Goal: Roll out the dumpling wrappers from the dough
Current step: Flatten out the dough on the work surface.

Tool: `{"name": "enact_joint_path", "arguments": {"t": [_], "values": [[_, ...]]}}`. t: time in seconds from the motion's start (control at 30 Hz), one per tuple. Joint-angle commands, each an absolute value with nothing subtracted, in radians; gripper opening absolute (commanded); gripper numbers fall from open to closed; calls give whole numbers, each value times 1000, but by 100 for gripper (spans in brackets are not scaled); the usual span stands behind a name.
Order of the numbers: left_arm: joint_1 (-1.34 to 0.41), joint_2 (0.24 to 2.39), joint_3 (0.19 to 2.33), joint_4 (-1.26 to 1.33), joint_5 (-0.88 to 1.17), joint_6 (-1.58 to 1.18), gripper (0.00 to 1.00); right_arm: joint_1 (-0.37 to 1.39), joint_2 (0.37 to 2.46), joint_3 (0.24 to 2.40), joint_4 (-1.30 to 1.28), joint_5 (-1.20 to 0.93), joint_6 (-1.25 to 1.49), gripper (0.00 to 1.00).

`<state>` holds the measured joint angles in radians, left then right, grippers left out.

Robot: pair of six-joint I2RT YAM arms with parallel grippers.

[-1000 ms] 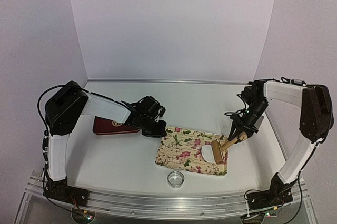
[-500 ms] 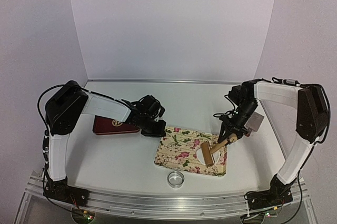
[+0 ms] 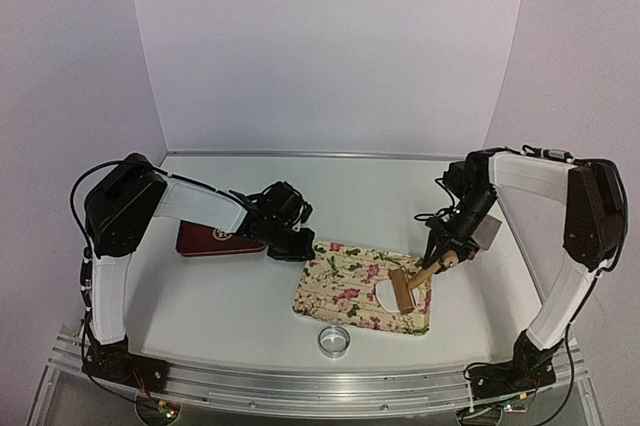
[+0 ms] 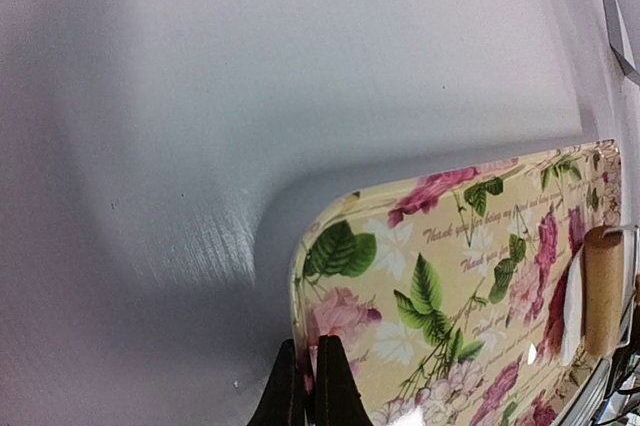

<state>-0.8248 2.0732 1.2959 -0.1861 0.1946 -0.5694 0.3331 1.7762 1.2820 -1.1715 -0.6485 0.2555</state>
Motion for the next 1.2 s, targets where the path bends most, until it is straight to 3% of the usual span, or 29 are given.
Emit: {"name": "enact_joint_path", "arguments": {"t": [0.0, 0.3, 0.77, 0.93, 1.17], "values": [[-792, 2091, 1226, -354, 132, -518, 0, 234, 1772, 1235, -1201, -201, 217, 0], [-788, 2099, 1248, -356, 141, -500, 0, 222, 1776, 1211, -1169, -277, 215, 0], [-818, 2118, 1269, -336, 158, -539, 0, 427, 1887, 1206, -1040, -297, 362, 0], [-811, 2105, 1252, -348, 144, -530, 0, 410, 1863, 1219, -1087, -240, 336, 0], [-786, 2064, 1195, -338, 133, -523, 0, 241, 1770, 1159, -1150, -181, 229, 0]]}}
